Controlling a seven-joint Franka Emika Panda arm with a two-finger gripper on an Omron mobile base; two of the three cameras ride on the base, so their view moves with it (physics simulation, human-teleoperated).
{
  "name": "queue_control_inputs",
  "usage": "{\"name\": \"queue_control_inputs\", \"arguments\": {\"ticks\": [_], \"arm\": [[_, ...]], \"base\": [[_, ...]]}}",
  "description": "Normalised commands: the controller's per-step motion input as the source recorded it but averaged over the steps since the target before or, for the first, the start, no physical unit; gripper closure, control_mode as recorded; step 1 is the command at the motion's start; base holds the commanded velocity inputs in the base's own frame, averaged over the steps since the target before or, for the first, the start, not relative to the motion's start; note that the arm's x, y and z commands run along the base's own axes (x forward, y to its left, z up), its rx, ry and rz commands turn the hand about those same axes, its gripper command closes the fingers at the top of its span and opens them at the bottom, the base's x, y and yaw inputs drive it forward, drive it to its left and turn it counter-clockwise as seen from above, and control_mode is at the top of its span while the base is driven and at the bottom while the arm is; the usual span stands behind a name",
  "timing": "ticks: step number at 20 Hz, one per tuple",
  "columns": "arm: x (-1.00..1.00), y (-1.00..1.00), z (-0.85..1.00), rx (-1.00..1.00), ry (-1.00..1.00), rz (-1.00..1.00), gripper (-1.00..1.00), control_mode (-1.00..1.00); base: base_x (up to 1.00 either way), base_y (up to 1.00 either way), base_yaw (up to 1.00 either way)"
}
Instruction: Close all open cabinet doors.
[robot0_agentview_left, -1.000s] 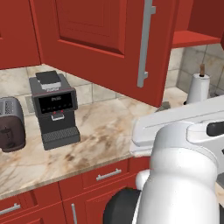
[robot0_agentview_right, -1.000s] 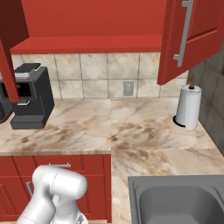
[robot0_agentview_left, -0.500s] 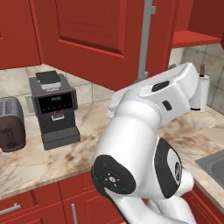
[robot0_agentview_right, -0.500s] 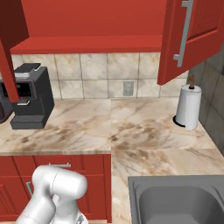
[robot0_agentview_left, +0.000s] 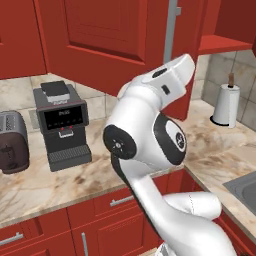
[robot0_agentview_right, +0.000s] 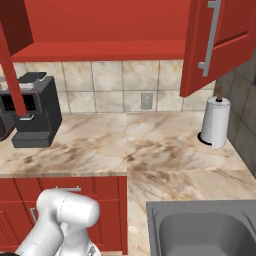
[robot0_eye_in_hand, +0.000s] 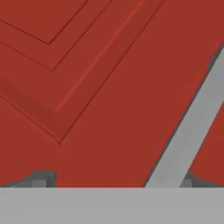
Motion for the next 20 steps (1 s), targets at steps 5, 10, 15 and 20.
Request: {"name": "queue_control_inputs", "arguments": {"ticks": [5, 10, 15, 20], "arm": [[1.0, -0.13, 0.0, 0.0, 0.0, 0.01, -1.0, -1.0], [1.0, -0.17, 0.0, 0.0, 0.0, 0.02, -1.0, -1.0], [0.98, -0.21, 0.0, 0.0, 0.0, 0.05, -1.0, -1.0], [0.9, -0.18, 0.01, 0.0, 0.0, 0.06, -1.0, -1.0]], "base": [[0.0, 0.0, 0.0], [0.0, 0.0, 0.0], [0.0, 0.0, 0.0], [0.0, 0.0, 0.0]]}}
